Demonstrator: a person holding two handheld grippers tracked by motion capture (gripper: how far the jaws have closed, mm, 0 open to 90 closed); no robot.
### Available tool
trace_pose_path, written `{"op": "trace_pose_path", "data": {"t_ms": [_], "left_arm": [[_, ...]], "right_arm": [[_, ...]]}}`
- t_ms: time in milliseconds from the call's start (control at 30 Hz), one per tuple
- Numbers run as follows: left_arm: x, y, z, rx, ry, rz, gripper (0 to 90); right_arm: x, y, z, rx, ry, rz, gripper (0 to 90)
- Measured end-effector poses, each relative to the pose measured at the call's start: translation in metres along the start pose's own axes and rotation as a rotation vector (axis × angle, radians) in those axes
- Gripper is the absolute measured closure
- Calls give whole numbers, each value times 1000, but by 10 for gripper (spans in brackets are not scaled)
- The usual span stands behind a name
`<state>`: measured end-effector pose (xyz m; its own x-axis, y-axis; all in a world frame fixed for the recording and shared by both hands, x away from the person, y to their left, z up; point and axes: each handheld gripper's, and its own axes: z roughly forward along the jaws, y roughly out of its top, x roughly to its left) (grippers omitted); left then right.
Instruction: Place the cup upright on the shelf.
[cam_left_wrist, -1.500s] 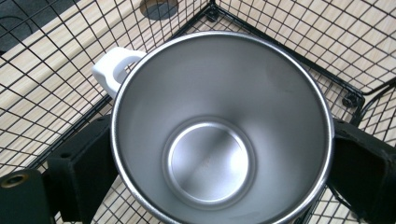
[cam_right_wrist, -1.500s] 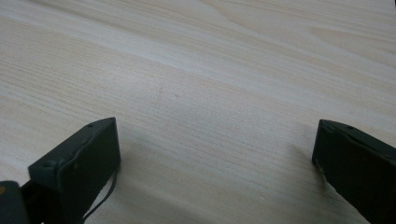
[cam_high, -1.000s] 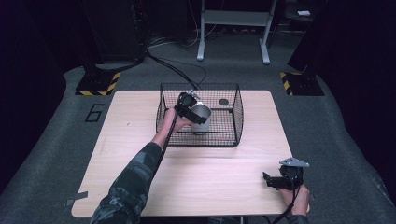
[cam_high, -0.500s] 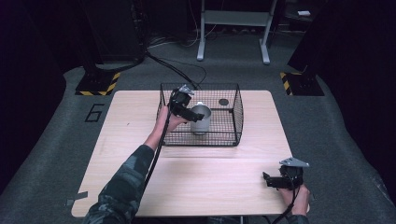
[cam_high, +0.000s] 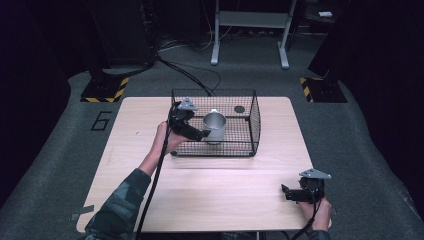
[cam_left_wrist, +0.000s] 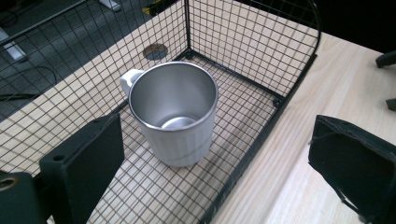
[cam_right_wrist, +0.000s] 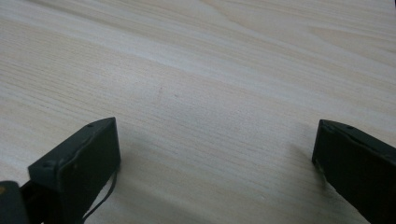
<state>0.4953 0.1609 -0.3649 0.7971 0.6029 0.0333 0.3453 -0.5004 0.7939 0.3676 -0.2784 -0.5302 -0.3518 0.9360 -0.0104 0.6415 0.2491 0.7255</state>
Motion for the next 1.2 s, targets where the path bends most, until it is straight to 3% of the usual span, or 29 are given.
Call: {"op": "trace_pose_path", "data": {"t_ms": [300, 633, 933, 1200], "left_arm": [[-16, -31, -27, -4, 4, 37, 31], [-35, -83, -53, -5, 41, 45, 24], [-41, -136, -70, 22, 109, 12, 4], [-28, -189, -76, 49, 186, -93, 0]], "right_arm": [[0, 0, 0, 0, 0, 2, 4], [0, 0, 0, 0, 0, 1, 4], [0, 0, 0, -1, -1, 3, 4], [0, 0, 0, 1, 2, -2, 4]]}}
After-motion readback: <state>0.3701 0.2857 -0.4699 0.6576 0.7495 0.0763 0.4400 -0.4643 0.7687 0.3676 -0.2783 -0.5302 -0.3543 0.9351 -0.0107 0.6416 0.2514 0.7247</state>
